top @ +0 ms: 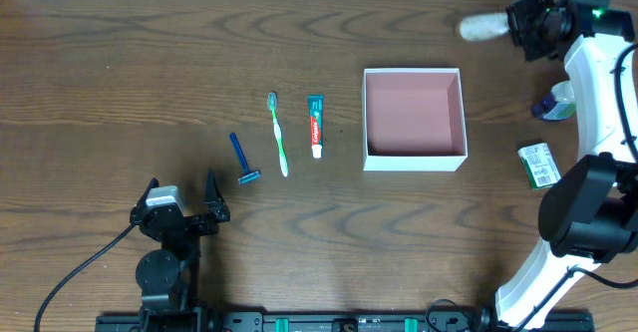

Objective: Pack container
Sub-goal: 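Lift the Pantene tube with the right gripper toward the box, then lower the tube into the box's left side and release it, then move the right gripper to the purple soap pump bottle and grasp it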

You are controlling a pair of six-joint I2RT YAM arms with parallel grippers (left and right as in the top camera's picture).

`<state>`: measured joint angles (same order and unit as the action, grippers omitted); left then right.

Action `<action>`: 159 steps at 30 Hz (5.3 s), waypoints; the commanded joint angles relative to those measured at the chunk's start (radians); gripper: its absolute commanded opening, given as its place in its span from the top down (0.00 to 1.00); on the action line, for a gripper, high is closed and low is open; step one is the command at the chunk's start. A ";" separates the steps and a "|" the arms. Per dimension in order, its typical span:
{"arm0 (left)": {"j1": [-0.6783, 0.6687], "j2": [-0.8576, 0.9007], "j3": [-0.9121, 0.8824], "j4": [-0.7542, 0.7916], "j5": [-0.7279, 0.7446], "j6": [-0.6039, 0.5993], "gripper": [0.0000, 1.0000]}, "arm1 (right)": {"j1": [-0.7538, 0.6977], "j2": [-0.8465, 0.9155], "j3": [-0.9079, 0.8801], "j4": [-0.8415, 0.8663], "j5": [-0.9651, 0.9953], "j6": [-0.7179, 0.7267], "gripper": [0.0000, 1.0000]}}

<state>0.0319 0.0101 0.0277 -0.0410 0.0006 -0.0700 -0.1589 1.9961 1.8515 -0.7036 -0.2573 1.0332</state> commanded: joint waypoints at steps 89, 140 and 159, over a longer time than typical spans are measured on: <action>0.005 -0.004 -0.024 -0.031 -0.011 0.014 0.02 | 0.487 -0.092 0.004 -0.308 0.206 -0.514 0.91; 0.005 -0.004 -0.024 -0.031 -0.011 0.014 0.02 | -0.003 -0.194 0.237 -0.625 0.417 -0.074 0.01; 0.005 -0.004 -0.024 -0.031 -0.011 0.014 0.02 | -0.073 -0.180 0.225 -0.587 0.672 -0.896 0.01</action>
<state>0.0319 0.0105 0.0277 -0.0410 0.0006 -0.0700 -0.2260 1.8091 2.0804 -1.3010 0.3462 0.3141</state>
